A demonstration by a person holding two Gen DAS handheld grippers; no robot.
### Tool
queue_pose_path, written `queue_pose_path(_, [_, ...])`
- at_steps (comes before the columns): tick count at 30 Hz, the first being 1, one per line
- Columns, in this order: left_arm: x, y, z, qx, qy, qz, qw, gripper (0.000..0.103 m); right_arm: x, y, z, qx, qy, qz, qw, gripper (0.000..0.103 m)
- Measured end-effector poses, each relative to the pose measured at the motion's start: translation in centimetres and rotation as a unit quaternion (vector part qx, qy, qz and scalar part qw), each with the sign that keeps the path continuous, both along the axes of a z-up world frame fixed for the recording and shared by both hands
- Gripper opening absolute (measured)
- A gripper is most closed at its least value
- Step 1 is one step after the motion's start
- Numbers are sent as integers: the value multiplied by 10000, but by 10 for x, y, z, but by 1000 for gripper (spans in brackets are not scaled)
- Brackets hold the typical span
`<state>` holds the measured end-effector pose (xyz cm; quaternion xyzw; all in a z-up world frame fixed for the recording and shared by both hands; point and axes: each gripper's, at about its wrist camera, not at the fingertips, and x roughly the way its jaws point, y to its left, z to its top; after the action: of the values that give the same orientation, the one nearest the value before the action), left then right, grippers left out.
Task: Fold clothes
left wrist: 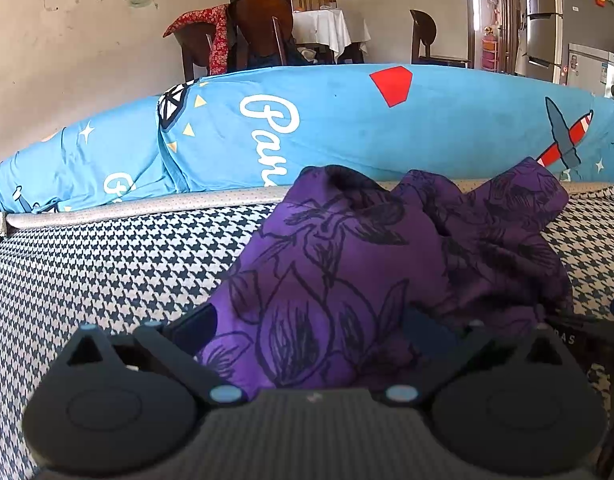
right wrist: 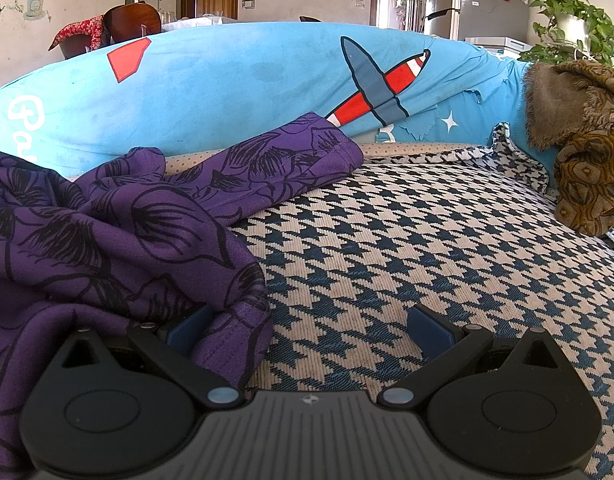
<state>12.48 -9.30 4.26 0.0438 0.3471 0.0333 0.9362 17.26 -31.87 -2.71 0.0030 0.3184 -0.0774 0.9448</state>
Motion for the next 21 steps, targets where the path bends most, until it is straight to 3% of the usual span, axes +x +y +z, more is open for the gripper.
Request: queue_pose_path(21, [4, 0, -2, -43, 43, 14, 10000, 103, 0, 0, 0, 1, 0, -1, 10000, 103])
